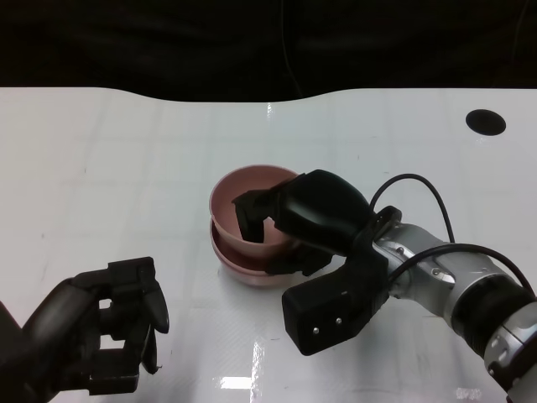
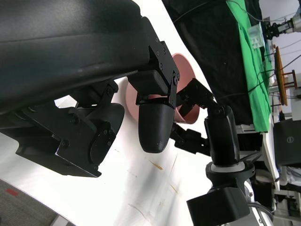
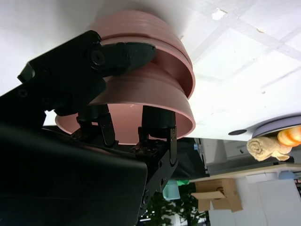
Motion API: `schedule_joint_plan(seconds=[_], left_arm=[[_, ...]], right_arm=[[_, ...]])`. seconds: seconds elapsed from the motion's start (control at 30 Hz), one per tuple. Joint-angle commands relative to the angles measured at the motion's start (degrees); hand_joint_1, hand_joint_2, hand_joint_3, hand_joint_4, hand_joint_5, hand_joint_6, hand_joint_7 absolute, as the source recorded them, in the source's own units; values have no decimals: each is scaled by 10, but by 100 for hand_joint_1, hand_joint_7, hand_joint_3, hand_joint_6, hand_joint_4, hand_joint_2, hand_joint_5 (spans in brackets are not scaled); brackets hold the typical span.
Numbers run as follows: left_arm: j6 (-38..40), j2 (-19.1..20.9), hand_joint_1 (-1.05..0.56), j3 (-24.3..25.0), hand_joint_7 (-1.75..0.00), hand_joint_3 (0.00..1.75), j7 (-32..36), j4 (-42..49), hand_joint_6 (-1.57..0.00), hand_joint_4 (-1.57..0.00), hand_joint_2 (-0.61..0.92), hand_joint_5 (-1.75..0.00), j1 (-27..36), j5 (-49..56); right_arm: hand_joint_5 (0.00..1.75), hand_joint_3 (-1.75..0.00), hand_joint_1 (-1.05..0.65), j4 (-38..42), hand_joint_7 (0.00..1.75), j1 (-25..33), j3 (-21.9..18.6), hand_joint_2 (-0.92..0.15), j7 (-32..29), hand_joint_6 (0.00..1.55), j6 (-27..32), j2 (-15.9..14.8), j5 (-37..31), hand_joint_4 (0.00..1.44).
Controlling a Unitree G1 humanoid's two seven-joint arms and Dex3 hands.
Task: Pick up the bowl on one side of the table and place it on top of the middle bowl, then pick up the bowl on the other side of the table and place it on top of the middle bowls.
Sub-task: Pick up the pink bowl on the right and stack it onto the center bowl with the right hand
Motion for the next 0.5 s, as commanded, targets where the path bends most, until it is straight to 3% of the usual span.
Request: schedule_joint_plan(seconds=[0.03, 0.07, 0.1, 0.13, 0.2, 0.3, 0.5], left_arm=[[-7, 2, 22, 1, -154, 138, 0, 0, -76, -83, 52, -168, 6, -4], [-6, 2, 22, 1, -154, 139, 0, 0, -76, -83, 52, -168, 6, -5], [-8, 2, 22, 1, -154, 139, -1, 2, -76, -83, 51, -168, 6, -5], [-8, 2, 21, 1, -154, 140, 0, 2, -76, -83, 51, -168, 5, -5], [-7, 3, 20, 1, -154, 140, -1, 2, -75, -82, 50, -168, 5, -5], [-3, 3, 19, 0, -155, 140, 2, -4, -74, -81, 50, -169, 6, -2], [-14, 1, 20, 2, -155, 137, 0, 2, -73, -79, 51, -170, 6, -4]], right_arm=[[94, -29, -44, 12, 76, -19, 6, -91, 55, 68, 17, -5, 3, 70], [65, -30, -47, 11, 46, -20, 6, -92, 69, 74, 21, -6, 5, 72], [49, -31, -54, 8, 32, -19, 4, -92, 93, 67, 30, -5, 11, 61], [31, -33, -68, 4, 18, -17, 2, -92, 112, 49, 39, -5, 15, 38], [8, -43, -87, -6, 4, -11, 4, -92, 137, 21, 55, -6, 16, 10], [1, -54, -97, -18, 0, -7, 13, -92, 142, 4, 64, -10, 6, 1], [0, -71, -104, -23, 0, -1, 34, -92, 106, 0, 60, -15, -18, 0]])
